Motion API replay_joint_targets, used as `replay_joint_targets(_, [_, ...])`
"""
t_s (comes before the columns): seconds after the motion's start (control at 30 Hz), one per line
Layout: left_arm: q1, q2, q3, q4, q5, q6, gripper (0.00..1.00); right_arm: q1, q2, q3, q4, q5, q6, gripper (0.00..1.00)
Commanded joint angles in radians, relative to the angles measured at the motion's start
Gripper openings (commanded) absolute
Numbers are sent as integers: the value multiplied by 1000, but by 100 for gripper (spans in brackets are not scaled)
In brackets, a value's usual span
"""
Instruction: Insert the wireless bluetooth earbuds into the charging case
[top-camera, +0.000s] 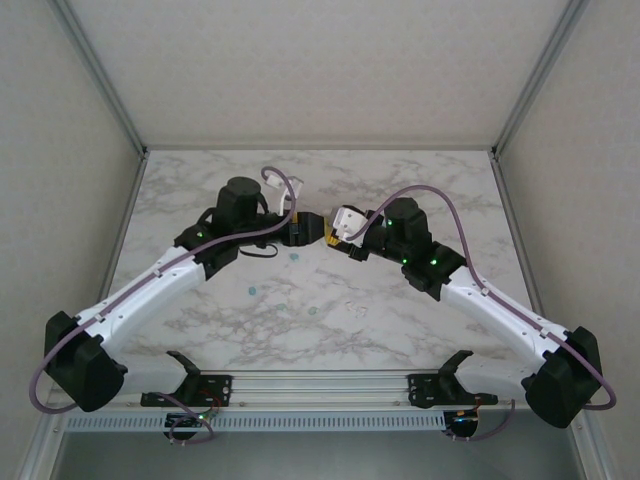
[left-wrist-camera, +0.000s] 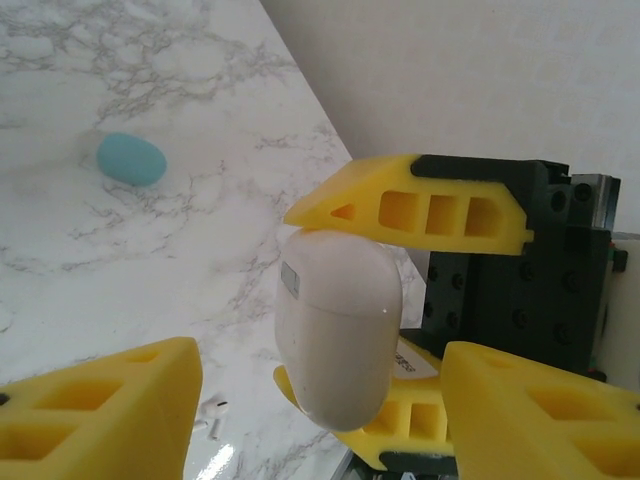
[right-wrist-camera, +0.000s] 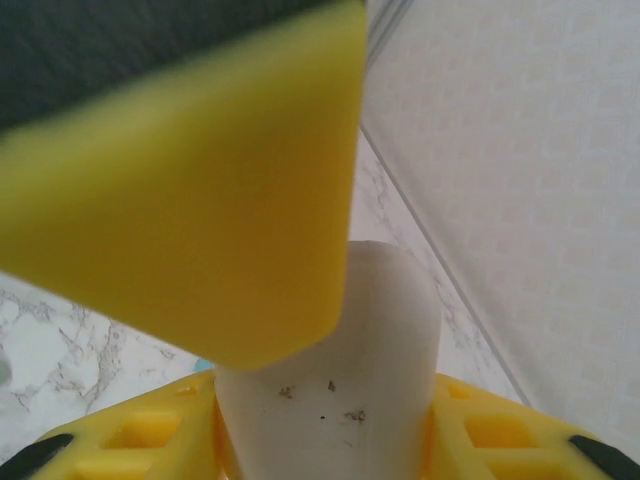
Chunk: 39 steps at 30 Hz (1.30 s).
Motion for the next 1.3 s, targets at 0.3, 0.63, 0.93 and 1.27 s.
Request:
replay_joint_targets(0.3, [-18,40,58,-8,36,39,48,10,2,4,48,-28,45,38])
replay_joint_targets(0.63, [-22,60,75,-47,63,65,36,10,9,9,47,-16,54,38])
replay_joint_targets(0.93, [-25,73,95,-82,64,88,27,9,8,13,31,-10,43,39])
replay_joint_targets(1.27, [-25,4,58,-26,-18,106,12,9,-42,40,-36,17,124,64])
